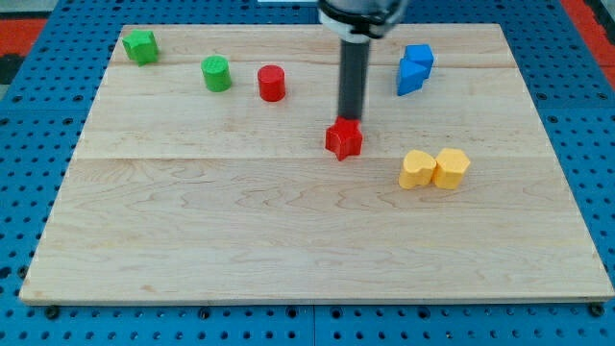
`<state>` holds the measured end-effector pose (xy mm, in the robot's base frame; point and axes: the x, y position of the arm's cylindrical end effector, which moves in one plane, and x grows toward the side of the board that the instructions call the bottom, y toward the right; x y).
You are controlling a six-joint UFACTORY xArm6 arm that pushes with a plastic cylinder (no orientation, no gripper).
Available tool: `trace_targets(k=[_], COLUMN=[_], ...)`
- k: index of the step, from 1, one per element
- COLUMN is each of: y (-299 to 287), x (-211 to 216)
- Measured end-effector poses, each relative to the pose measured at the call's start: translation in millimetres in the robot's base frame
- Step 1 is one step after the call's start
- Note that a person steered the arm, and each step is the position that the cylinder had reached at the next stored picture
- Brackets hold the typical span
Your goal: Place the red blocks close to the yellow blocks
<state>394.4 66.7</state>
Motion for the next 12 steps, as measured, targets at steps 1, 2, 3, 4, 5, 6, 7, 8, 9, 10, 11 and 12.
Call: trace_targets(k=[1,2,3,4,5,6,7,8,9,10,11,12], y=[-31.0,-76.6,-72.7,-21.9,7.6,-51.6,-78.3,-78.3,-122.9,-133.6,-114.7,-75.5], x=[-4.5,-3.5,22.1,29.2,29.3,9.7,-55.4,-112.2,-125.7,-93.1,-53.5,-32.0])
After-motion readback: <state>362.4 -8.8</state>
